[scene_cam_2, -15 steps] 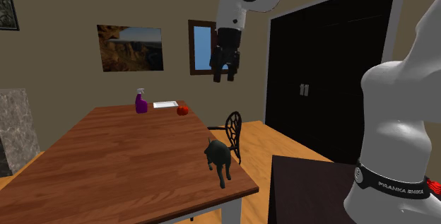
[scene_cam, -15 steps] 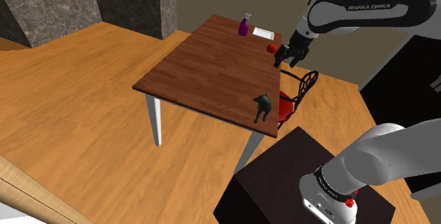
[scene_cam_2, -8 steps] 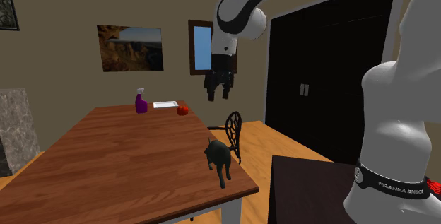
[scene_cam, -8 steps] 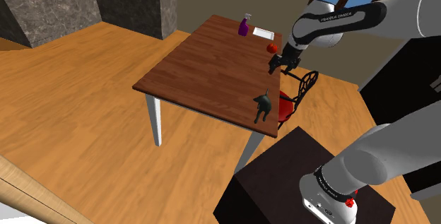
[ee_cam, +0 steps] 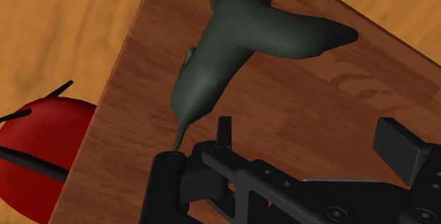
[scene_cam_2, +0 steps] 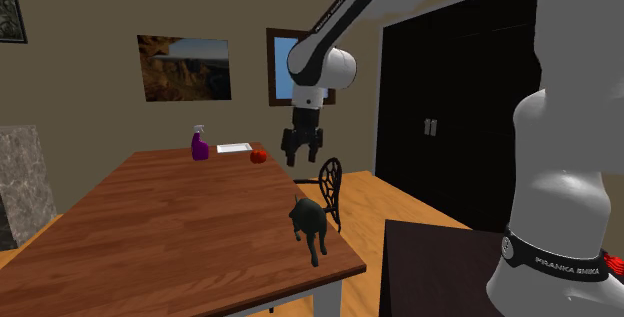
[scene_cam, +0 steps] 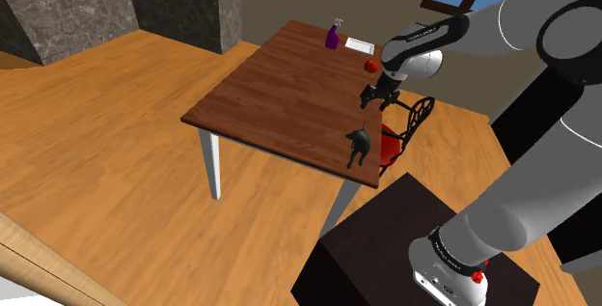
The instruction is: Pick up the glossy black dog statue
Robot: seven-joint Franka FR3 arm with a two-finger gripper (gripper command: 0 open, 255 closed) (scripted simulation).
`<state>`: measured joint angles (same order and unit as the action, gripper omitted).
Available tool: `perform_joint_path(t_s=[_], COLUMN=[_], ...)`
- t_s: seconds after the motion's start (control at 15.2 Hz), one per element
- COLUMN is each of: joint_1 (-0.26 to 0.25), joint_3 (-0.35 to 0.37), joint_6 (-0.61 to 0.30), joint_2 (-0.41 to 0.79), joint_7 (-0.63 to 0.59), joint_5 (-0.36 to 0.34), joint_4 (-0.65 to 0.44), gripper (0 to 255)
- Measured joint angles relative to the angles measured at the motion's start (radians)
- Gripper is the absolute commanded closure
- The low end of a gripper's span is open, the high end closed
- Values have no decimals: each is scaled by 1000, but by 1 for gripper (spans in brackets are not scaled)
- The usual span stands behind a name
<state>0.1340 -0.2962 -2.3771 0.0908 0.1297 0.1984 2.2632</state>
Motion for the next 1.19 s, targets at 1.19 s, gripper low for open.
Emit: perform_joint_path(t_s=[1.19], joint_1=[214], joint_3=[78], joint_6=[-102], joint_2=[630], joint_7=[187], joint_5=[304], joint_4=[-413], gripper=[0])
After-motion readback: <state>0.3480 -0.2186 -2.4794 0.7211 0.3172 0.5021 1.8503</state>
